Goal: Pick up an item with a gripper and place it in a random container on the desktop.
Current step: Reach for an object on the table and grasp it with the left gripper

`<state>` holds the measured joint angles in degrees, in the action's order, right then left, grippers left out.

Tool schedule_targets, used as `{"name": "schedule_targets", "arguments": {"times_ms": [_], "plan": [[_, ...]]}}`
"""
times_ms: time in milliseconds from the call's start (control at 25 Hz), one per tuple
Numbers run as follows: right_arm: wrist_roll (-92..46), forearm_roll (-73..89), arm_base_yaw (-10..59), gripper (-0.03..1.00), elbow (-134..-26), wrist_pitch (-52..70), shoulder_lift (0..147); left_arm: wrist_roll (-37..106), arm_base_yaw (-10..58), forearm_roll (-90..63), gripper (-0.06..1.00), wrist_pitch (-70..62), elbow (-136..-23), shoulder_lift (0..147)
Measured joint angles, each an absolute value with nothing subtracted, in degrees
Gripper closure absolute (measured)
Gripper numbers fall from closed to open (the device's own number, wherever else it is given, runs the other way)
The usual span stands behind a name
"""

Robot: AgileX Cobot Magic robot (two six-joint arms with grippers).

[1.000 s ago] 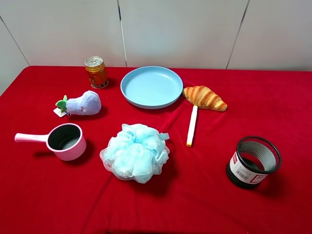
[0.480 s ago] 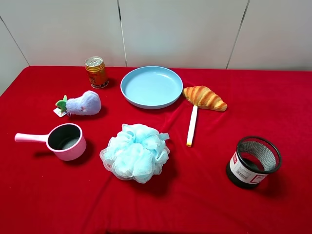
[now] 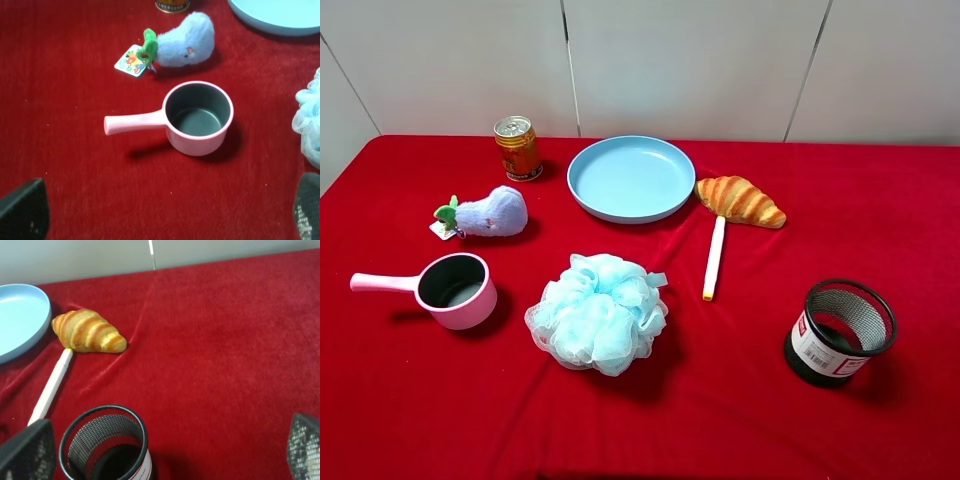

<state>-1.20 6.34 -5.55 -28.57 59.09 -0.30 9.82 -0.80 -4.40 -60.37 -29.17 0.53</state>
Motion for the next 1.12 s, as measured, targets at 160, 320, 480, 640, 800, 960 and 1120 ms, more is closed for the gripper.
{"name": "schedule_targets", "arguments": {"times_ms": [160,320,480,640,800,960,1120], "plan": [[-1.2,6.34,-5.55,0.28,-28.57,59.04,-0.3,10.46,-0.8,-4.36,-0.03,-60.24,-31.74,6.99],[-1.2,6.34,-5.55,0.28,-28.57,59.04,-0.3,12.72,-0.8,-4.36,-0.03,-60.08,-34.94,15.63],[-1.2,6.34,-5.55,0.28,-28.57,59.04,-0.3,15.04,-0.8,-4.36,-0.03,-59.94,-39.07,24.81],[-1.2,6.34,-5.55,0.28,-28.57,59.04,-0.3,17.68,-0.8,-4.36,-0.03,-59.89,-43.83,33.81],[-1.2,6.34,-5.55,0.28,-28.57,59.04,-0.3,20.36,-0.8,-4.36,-0.03,-59.79,-48.48,42.78],[-1.2,6.34,-5.55,0.28,-28.57,59.04,-0.3,22.36,-0.8,-4.36,-0.03,-59.67,-53.04,51.12],[-1.2,6.34,-5.55,0.28,-28.57,59.04,-0.3,24.09,-0.8,-4.36,-0.03,-59.63,-57.48,57.94]]}}
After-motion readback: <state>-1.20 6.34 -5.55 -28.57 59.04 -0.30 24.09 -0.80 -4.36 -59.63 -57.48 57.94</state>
